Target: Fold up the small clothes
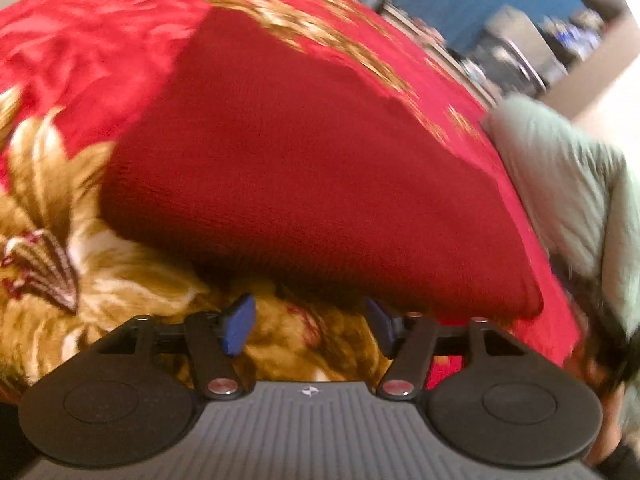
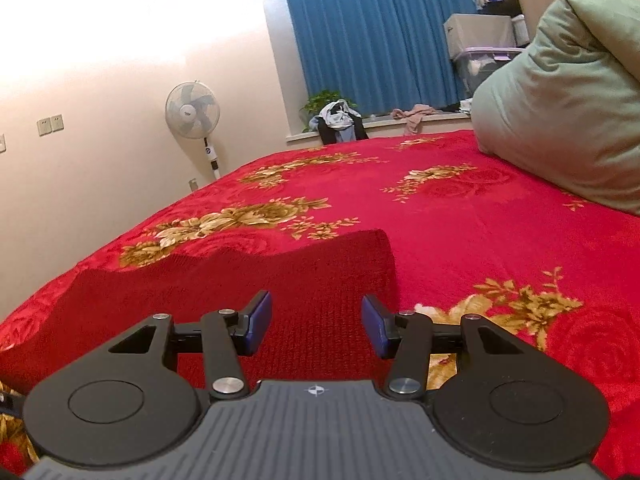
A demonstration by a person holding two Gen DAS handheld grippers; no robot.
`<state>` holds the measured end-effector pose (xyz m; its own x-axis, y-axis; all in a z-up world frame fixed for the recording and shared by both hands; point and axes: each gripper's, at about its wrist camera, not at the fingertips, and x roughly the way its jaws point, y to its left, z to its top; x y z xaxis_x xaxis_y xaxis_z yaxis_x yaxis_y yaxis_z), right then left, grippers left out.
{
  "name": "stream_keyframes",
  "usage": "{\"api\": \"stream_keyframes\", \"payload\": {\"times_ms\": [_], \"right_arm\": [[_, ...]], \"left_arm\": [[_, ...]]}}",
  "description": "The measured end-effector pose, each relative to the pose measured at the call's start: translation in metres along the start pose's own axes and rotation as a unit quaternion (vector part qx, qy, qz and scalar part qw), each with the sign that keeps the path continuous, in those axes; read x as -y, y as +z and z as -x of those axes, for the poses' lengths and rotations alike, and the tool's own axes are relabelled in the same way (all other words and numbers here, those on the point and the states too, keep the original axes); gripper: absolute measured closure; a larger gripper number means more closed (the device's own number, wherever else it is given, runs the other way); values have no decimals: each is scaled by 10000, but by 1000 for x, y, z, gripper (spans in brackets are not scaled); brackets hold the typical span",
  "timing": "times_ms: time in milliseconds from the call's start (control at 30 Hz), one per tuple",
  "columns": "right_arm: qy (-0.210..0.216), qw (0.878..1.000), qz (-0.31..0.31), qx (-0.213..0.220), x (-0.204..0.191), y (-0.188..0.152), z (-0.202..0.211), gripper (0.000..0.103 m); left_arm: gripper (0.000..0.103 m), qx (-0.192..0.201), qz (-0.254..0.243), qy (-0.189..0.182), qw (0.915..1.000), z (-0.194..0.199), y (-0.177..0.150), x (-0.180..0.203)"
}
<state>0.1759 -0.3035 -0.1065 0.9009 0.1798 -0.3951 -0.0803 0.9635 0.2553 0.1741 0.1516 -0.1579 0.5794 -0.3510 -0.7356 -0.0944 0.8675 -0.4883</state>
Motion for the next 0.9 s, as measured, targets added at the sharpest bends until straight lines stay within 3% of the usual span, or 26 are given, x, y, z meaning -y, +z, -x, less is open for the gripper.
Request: {"api": "stream_keyframes", "payload": {"times_ms": [33, 100, 333, 467, 667, 833, 900], "right_arm": [[-1, 10000, 35, -5, -1, 0, 0, 51], [-12, 10000, 75, -15, -2, -1, -1, 51], [-42, 10000, 5, -25, 2, -1, -2, 51], [-64, 10000, -19, -37, 2, -1, -1, 51], [-86, 10000, 1, -44, 1, -2, -2, 51], [-107, 9999, -44, -32, 3, -1, -2, 51], [-109, 9999, -51, -32, 4, -1, -2, 51]], "left_arm": [[19, 59, 224, -12, 9997, 1, 3, -7], [14, 143, 688, 5, 9975, 2, 9, -20], [14, 298, 1957, -321, 9797, -3, 30, -57], [15, 427, 2274, -290, 9724, -9, 32, -60], [24, 864, 2629, 41, 9609, -5, 26, -53], [49, 1105, 2982, 326, 9475, 6, 20, -50], [51, 1215, 3170, 321, 9401, 12, 17, -52]]}}
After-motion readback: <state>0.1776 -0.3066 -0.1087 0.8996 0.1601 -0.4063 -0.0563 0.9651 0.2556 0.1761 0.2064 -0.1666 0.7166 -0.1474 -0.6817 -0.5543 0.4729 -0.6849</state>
